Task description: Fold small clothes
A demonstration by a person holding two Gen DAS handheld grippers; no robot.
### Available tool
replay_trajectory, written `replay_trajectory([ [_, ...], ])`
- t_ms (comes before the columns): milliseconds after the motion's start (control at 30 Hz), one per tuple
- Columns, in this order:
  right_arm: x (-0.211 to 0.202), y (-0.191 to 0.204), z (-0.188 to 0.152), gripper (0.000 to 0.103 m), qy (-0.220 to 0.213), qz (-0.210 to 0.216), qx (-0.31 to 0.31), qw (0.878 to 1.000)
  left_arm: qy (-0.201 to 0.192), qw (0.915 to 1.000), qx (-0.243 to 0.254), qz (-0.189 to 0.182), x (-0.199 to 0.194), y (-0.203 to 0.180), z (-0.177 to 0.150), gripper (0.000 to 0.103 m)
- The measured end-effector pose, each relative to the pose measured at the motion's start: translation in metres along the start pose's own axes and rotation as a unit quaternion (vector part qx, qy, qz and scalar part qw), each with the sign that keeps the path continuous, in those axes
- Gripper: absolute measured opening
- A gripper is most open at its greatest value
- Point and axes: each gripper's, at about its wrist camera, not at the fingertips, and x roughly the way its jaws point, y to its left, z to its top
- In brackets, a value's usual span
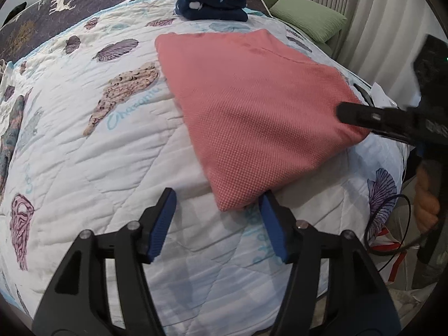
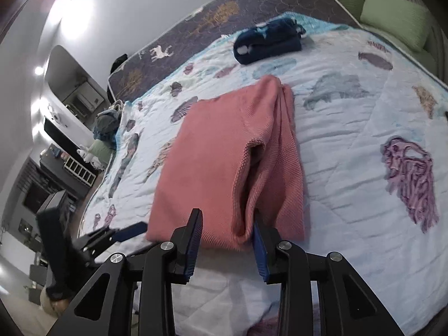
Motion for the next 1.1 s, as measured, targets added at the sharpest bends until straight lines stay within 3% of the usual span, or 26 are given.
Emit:
replay_trajectory([
  [133, 0.024, -0.018, 0.011, 0.033, 0.023, 0.015, 0.058, 0.998, -0.010, 0.9999, 0.004, 0.000, -0.005, -0.001, 0.001, 0.063],
  [167, 0.026, -0.019, 0.012, 0.014, 0.027, 0.016, 0.064, 0.997, -0.012, 0.9999, 0.005, 0.001, -0.005, -0.001, 0.001, 0.063],
  [200, 0.026, -0.020, 0.014, 0.004, 0.028, 0.016, 0.067, 0.997, -0.013, 0.9999, 0.005, 0.000, -0.004, -0.002, 0.002, 0.063],
  [333, -0.006, -0.008, 0.026, 0.004, -0.021, 0.069, 0.067, 0.995, -0.011, 0.9999, 0.013, -0.004, -0.002, -0.008, 0.003, 0.064],
  [400, -0.025, 0.003, 0.032, 0.004, -0.046, 0.086, 0.055, 0.994, -0.016, 0.9996, 0.021, 0.013, -0.001, -0.011, 0.003, 0.064],
  [533, -0.026, 0.006, 0.031, 0.004, -0.041, 0.043, 0.029, 0.998, -0.026, 0.9990, -0.008, 0.034, -0.005, 0.000, 0.002, 0.064],
  [667, 0.001, -0.025, 0.019, 0.005, 0.001, 0.022, 0.065, 0.998, -0.021, 0.9986, -0.024, 0.042, -0.007, 0.010, -0.002, 0.063],
  [767, 0.013, -0.049, 0.007, 0.005, 0.027, 0.037, 0.110, 0.993, -0.005, 0.9993, -0.019, 0.030, -0.005, 0.011, -0.007, 0.042],
  [833, 0.013, -0.055, 0.005, 0.005, 0.029, 0.042, 0.120, 0.992, -0.001, 0.9998, -0.011, 0.018, -0.006, 0.007, -0.007, 0.022],
  [900, 0.005, -0.057, 0.006, 0.005, 0.022, 0.044, 0.126, 0.991, -0.009, 0.9998, 0.008, 0.017, -0.013, -0.002, -0.006, 0.012],
  [1000, -0.011, -0.055, 0.012, 0.005, 0.001, 0.063, 0.128, 0.990, -0.024, 0.9991, 0.034, 0.012, -0.022, -0.012, -0.006, 0.010],
  [1100, -0.020, -0.050, 0.016, 0.009, -0.011, 0.045, 0.094, 0.994, -0.008, 0.9992, 0.036, -0.014, -0.022, -0.011, -0.006, 0.010],
])
